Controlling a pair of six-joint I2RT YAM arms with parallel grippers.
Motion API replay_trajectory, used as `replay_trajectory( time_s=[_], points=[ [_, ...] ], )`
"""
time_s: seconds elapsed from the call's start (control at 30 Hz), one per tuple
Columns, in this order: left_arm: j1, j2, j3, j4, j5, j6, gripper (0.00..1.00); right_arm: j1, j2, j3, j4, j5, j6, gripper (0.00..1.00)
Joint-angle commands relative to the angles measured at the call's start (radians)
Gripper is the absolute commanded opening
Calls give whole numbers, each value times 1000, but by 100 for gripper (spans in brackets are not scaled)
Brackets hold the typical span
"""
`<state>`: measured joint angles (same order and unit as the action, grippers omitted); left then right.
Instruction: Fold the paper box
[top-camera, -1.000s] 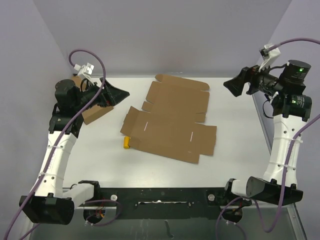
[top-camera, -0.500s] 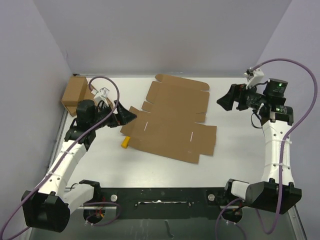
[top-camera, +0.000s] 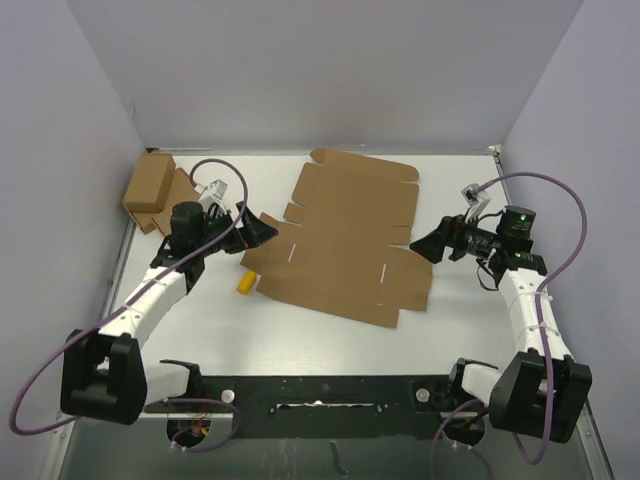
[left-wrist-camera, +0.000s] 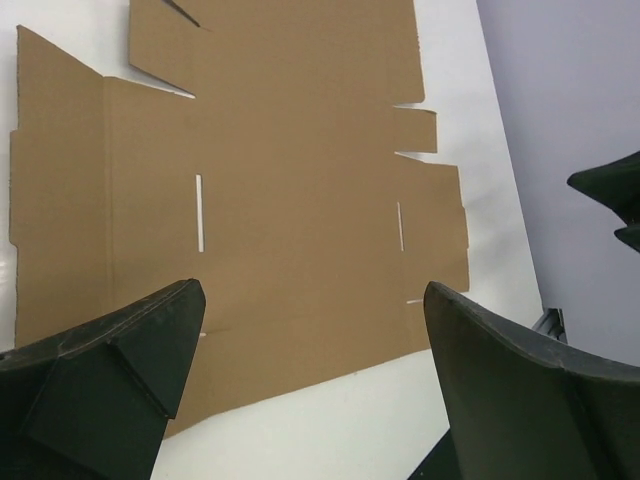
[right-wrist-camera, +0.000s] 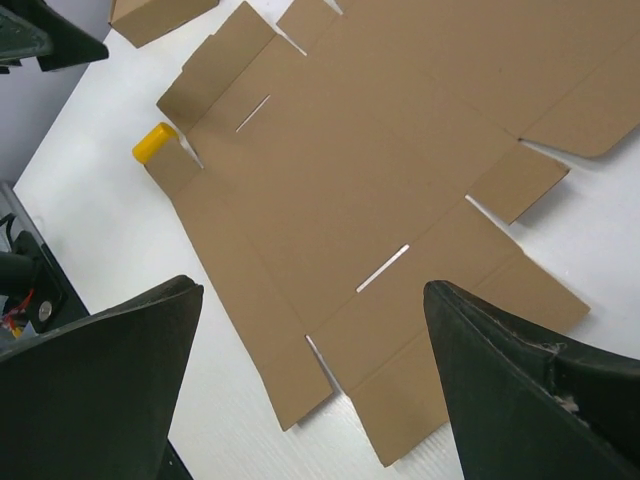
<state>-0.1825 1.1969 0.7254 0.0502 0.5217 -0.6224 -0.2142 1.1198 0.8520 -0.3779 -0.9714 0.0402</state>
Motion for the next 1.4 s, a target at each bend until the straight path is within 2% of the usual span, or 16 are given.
replay_trajectory(
  time_s=[0.0, 0.13, 0.2, 0.27, 0.4, 0.57, 0.7, 0.9, 1.0, 1.07, 1.2, 1.37],
  points=[
    [19, 117, 63, 170, 11, 0, 92, -23, 10, -55, 218, -101, 46, 98],
    [27, 345, 231, 138, 16, 53, 79, -29, 31, -65, 236, -108, 37, 98],
    [32, 473, 372, 78, 46, 85, 66, -30, 35, -61, 236, -101, 29, 98],
    [30, 599, 524, -10, 55, 125, 61, -31, 36, -59, 236, -94, 21, 98],
    [18, 824, 864, -250, -18, 225, 60, -31, 43, -49, 226, -79, 3, 98],
    [9, 1030, 1133, -423, -5, 294, 60, -30, 56, -32, 211, -65, -9, 98],
    [-3, 1140, 1273, -511, 52, 316, 61, -24, 66, -22, 200, -62, -19, 98],
    [-13, 1248, 1377, -522, 147, 264, 61, -13, 73, -15, 184, -49, -34, 98],
    [-19, 1314, 1467, -564, 146, 238, 59, -10, 75, -13, 182, -47, -38, 98],
    [-25, 1380, 1555, -606, 150, 214, 53, -9, 74, -13, 182, -48, -40, 98],
    [-35, 1496, 1745, -712, 128, 169, 47, -7, 73, -13, 179, -48, -43, 98],
    [-49, 1526, 1793, -726, 80, 156, 46, -8, 66, -10, 177, -50, -43, 98]
  ],
)
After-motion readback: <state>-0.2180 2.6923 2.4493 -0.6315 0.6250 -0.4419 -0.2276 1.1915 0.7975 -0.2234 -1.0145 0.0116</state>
